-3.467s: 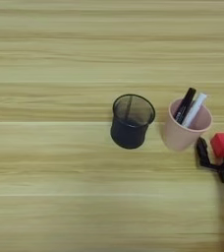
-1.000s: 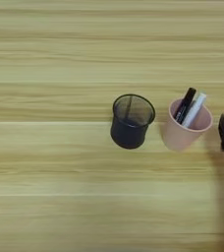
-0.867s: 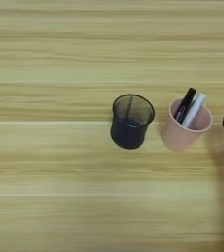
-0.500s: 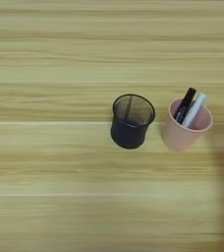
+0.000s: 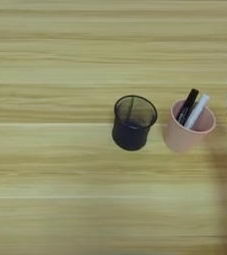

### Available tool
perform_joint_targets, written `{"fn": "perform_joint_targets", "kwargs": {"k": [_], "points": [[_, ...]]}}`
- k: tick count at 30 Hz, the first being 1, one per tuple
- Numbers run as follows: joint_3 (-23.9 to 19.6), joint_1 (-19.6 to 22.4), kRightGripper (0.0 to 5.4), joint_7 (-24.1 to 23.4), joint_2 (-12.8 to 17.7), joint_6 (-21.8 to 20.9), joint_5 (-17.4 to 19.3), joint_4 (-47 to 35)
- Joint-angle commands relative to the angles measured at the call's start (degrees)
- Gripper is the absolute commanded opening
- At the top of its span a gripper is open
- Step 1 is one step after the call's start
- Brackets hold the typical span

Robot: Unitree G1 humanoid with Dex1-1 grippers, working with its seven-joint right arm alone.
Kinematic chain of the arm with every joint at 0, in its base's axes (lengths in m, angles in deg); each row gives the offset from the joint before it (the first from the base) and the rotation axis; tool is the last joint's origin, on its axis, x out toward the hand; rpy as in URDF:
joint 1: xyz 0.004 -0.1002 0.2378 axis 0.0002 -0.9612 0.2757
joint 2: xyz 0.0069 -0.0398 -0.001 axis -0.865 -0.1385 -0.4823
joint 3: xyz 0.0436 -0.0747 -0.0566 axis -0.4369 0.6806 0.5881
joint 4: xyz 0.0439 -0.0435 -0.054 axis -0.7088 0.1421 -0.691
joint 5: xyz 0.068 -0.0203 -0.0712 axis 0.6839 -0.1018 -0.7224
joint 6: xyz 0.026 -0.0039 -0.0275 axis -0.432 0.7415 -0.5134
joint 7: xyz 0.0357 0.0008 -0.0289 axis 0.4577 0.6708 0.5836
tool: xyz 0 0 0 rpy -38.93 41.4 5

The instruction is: Move the objects on the table

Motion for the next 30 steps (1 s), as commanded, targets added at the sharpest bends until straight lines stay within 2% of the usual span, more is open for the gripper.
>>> {"fn": "perform_joint_targets", "kwargs": {"k": [1,11,23,30], "points": [[0.9,1.1,2.35,1.48,1.9,1.6,2.8,-5.59],[5.06,-1.24,2.35,6.03,2.97,5.05,7.1,-11.83],[13.42,-4.9,2.35,11.32,4.26,2.69,4.52,-15.08],[19.09,-6.27,2.35,14.32,5.15,0.94,1.97,-13.57]]}}
